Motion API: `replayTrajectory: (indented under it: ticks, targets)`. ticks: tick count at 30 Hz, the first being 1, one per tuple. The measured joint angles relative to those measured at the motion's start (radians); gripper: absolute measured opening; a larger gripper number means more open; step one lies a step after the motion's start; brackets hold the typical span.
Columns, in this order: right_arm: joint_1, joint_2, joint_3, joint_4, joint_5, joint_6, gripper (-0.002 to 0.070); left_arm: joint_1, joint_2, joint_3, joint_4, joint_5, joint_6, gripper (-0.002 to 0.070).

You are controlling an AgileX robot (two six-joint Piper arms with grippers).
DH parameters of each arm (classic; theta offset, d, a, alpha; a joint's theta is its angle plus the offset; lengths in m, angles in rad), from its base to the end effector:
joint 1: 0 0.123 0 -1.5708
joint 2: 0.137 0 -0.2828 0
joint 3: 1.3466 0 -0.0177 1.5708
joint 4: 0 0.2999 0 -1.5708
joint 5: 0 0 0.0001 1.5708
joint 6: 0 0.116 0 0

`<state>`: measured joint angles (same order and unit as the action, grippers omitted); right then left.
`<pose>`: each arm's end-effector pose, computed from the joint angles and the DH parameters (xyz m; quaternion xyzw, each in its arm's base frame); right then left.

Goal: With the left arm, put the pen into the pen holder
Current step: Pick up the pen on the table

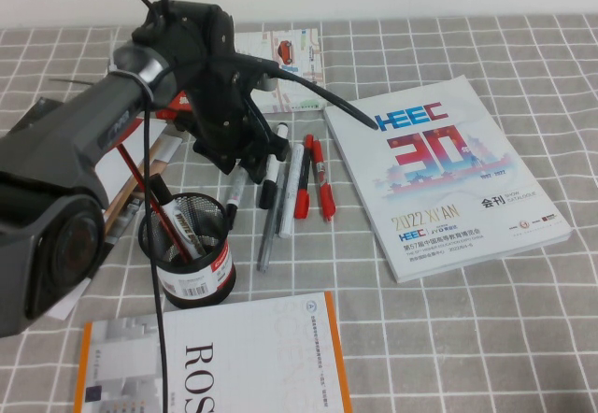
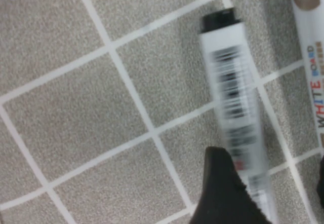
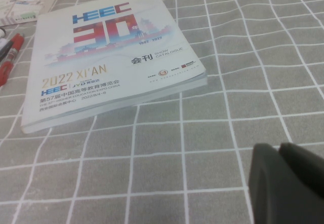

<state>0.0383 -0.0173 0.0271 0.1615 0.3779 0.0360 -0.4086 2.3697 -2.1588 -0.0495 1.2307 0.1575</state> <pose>0.1272 0.0118 0.1637 0.0418 0.8024 0.0904 0.5884 0.5047 -0.2244 0.1581 0.2721 0.9559 -0.0374 0.1041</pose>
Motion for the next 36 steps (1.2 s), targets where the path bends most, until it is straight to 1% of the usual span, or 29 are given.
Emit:
replayTrajectory:
  ticks: [15,17,20,23,27,36]
  targets:
    - [0.000,0.000,0.000,0.000,0.000,0.000,-0.0015,-0.002,0.019,0.004,0.042,0.000,-0.005,0.0343]
    - [0.000,0.000,0.000,0.000,0.000,0.000,-0.0015,-0.002,0.019,0.005,0.050,0.000,-0.013,0.0317]
    - [0.000,0.000,0.000,0.000,0.000,0.000,-0.0015,-0.002,0.019,0.005,0.050,0.000,-0.016,0.0246]
    - [0.000,0.000,0.000,0.000,0.000,0.000,-0.0015,-0.002,0.019,0.005,0.050,0.000,-0.021,0.0195]
    - [0.000,0.000,0.000,0.000,0.000,0.000,-0.0015,-0.002,0.019,0.005,0.050,0.000,-0.033,0.0176]
    - [0.000,0.000,0.000,0.000,0.000,0.000,-0.0015,-0.002,0.024,0.005,0.050,0.000,-0.046,0.0171]
